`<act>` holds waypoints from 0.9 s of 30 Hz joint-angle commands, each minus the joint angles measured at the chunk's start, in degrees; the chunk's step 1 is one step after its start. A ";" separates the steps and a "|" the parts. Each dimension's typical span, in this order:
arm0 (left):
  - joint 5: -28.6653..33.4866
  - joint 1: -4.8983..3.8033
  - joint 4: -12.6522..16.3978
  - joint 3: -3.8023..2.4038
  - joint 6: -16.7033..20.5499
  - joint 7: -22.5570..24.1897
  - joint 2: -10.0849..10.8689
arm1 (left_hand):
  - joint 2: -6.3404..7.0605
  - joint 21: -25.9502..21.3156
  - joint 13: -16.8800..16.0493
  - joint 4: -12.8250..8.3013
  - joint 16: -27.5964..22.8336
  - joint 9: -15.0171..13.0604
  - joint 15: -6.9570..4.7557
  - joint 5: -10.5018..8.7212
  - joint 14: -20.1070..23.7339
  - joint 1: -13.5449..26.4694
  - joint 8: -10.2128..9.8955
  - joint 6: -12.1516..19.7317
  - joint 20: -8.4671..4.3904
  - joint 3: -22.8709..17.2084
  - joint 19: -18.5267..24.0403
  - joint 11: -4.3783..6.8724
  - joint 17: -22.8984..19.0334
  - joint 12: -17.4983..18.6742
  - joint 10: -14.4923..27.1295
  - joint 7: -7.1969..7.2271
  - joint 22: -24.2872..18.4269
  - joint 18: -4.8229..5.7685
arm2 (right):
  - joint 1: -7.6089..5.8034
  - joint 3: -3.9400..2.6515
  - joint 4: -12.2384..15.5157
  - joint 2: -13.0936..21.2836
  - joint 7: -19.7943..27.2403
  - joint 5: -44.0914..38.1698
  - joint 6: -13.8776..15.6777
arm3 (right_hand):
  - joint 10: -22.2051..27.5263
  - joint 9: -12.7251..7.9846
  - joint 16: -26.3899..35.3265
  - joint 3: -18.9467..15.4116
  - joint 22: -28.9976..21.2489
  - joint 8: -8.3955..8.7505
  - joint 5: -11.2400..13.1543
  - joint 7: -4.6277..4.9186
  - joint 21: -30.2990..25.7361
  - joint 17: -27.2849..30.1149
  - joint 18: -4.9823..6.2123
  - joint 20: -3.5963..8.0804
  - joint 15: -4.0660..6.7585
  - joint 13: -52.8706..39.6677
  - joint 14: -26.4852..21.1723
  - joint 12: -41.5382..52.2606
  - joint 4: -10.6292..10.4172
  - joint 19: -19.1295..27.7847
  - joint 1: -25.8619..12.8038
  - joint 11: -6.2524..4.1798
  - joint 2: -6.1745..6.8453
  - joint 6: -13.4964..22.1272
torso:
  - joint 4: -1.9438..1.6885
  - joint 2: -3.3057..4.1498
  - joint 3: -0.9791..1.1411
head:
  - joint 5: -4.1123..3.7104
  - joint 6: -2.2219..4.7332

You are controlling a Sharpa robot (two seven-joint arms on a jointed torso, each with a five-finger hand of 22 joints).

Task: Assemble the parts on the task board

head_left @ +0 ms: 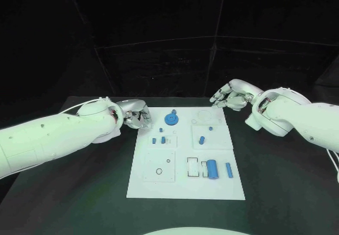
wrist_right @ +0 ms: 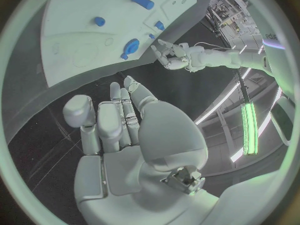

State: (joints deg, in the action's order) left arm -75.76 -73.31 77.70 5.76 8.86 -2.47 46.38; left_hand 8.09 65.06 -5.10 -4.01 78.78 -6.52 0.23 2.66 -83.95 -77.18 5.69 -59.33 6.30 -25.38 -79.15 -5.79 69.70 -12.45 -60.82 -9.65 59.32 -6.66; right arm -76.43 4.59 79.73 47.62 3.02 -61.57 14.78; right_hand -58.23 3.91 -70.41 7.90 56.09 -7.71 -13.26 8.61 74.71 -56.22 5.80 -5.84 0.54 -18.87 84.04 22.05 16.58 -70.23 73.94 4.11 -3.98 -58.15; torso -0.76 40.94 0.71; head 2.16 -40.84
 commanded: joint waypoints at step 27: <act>69.34 0.40 8.61 0.14 4.54 29.88 5.04 | -2.44 -32.24 1.38 0.48 -35.12 1.29 1.27 0.02 18.53 1.24 0.89 -1.61 0.89 2.85 17.39 -0.37 -40.18 -0.30 -1.49 -0.17 -28.70 -3.81 | 6.14 0.04 3.27 -0.06 -6.01 -31.42 -0.37 | -1.28 -0.12 1.07 5.13 -0.42 3.46 0.98 0.64 -0.66 0.98 0.95 -0.88 -1.09 11.54 -0.12 -7.39 -0.14 0.15 -0.91 1.41 3.75 0.70 | 0.17 -0.01 -0.03 | -1.71 0.39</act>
State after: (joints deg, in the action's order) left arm -10.31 -72.86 86.11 5.93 14.63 24.91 51.40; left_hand 6.23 32.89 -3.80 -3.55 43.73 -5.31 1.34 2.66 -65.61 -76.04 6.46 -60.51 7.06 -22.84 -62.07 -6.15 29.57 -13.08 -61.74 -9.83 30.64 -9.77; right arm -70.24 4.65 83.04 47.66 -2.45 -91.23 15.37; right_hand -59.57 3.79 -69.50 12.77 55.62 -4.44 -12.63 9.24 74.32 -55.21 5.79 -6.46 -0.11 -7.35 83.84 14.92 16.43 -70.05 73.13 5.03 -0.75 -57.91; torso -0.53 40.92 0.73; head 0.43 -40.36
